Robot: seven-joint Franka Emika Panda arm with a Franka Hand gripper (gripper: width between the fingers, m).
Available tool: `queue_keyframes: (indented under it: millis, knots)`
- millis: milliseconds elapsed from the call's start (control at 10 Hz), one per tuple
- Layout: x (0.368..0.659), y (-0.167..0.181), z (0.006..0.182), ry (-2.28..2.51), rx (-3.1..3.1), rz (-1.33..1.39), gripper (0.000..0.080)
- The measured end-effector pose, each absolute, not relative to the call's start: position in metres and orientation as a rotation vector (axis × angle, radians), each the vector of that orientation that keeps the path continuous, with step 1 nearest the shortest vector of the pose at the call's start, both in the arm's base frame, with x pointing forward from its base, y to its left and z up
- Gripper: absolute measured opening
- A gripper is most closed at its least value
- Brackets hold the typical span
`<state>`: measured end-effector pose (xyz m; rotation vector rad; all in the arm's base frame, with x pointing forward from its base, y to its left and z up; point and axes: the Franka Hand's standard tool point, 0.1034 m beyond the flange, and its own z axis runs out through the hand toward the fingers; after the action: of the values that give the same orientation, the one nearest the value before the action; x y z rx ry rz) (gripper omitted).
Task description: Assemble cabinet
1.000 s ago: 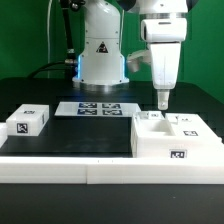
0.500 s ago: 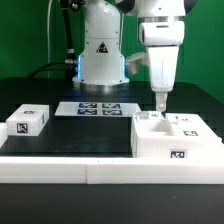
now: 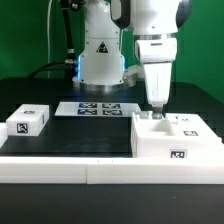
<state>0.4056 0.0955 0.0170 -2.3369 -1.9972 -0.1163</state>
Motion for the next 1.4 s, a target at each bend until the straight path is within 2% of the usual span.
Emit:
queue_keyframes:
  millis: [300, 400, 500, 600, 800, 900, 1000, 1400]
  knots:
    - [0.4062, 0.0945, 0.0163, -1.993, -2.340, -0.114, 0.0797]
    - [0.4060, 0.0946, 0.0160, -1.992, -2.339, -0.113, 0.0664]
    - [0.4050, 0.0944, 0.0146, -1.990, -2.338, -0.110, 0.0664]
    - [0.4034, 0.0941, 0.0122, -1.985, -2.337, -0.105, 0.0501]
    - [0.4014, 0.0940, 0.0098, -1.981, -2.335, -0.098, 0.0228]
    - [0.4013, 0.0940, 0.0096, -1.980, -2.335, -0.097, 0.0228]
    - [0.4017, 0.0941, 0.0099, -1.979, -2.337, -0.098, 0.0067]
    - [0.4016, 0.0941, 0.0099, -1.976, -2.339, -0.098, 0.0068]
